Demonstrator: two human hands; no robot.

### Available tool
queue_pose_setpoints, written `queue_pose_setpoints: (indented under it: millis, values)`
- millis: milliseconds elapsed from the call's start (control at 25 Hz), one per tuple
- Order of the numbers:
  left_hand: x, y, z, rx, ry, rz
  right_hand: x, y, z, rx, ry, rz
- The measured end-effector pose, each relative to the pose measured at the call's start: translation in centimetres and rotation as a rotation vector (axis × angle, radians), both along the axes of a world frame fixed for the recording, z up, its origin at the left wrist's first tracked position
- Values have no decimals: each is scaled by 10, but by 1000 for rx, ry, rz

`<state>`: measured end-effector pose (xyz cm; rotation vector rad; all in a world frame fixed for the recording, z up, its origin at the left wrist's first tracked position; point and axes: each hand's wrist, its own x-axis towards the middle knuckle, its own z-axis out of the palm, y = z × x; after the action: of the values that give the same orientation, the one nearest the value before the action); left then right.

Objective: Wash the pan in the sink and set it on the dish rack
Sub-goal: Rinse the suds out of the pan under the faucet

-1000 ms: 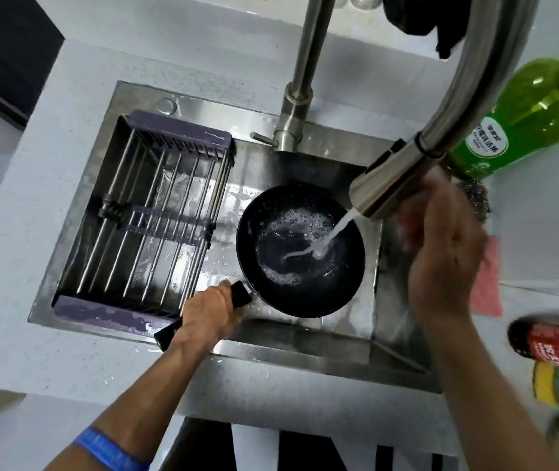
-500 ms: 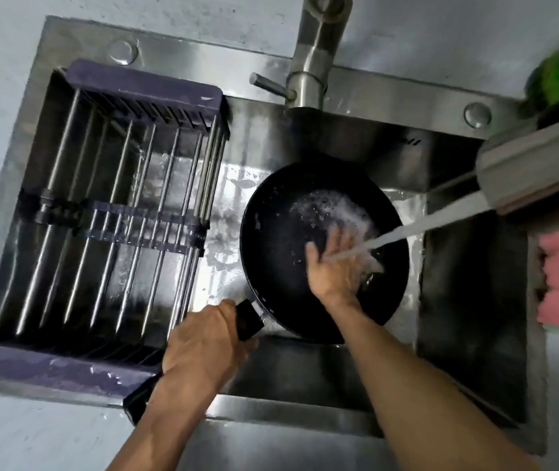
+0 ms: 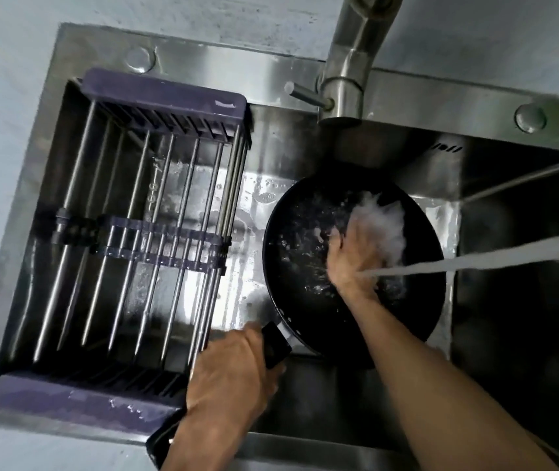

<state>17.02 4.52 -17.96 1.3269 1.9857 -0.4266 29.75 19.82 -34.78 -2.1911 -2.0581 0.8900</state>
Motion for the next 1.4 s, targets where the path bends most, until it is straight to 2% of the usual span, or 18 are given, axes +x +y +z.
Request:
queue_pose_setpoints:
  millis: [40,160,200,280,320,360,480,520,600,680,800,840,960,1000,1120,1240,1280,1400]
  values:
    - [0,0,0,-2,-2,2,-17,-4,8,-28,-6,-64]
    - [-2,1,-2,-17,5,7,-44,-10,9,62,185,394]
    - [-1,1,-2,-5,3,3,-34,5,0,102,191,378]
    - [1,1,0,17,-4,-9,-13,19,-9,140,48,-41]
    - [0,1,-1,18,-3,-11,-14,15,-12,150,-2,-135]
    - [-1,0,-1,16,-4,-6,-27,8,-7,109,38,-98]
    - [-2,1,-2,-1,-6,10,-38,11,-4,140,196,360]
    - [-1,1,-1,7,-10,17,-18,23,-11,186,184,362]
    - [-1,2,0,2,-22,31,27,21,-15,166,13,110]
    - [-1,3,0,-17,-22,49,30,-14,-6,-43,-139,-4]
    - [-1,5,0,-47,-18,78,14,-35,9,-41,22,468]
    - [-1,5,0,-59,-33,100,23,-24,6,-58,63,507]
    - [-1,6,0,-74,-55,135,36,-16,6,-116,-88,29]
    - [-1,7,-1,-76,-52,136,21,-25,9,-106,-84,66]
    - [-1,7,-3,-76,-50,138,1,-21,8,-92,66,499]
    - [-2,4,-2,-57,-56,155,11,2,8,-50,-48,-24]
    - [-3,4,-3,-62,-54,143,3,-3,7,-52,-74,-44]
    - [-3,3,-5,-69,-53,135,-16,-8,-2,22,-9,504]
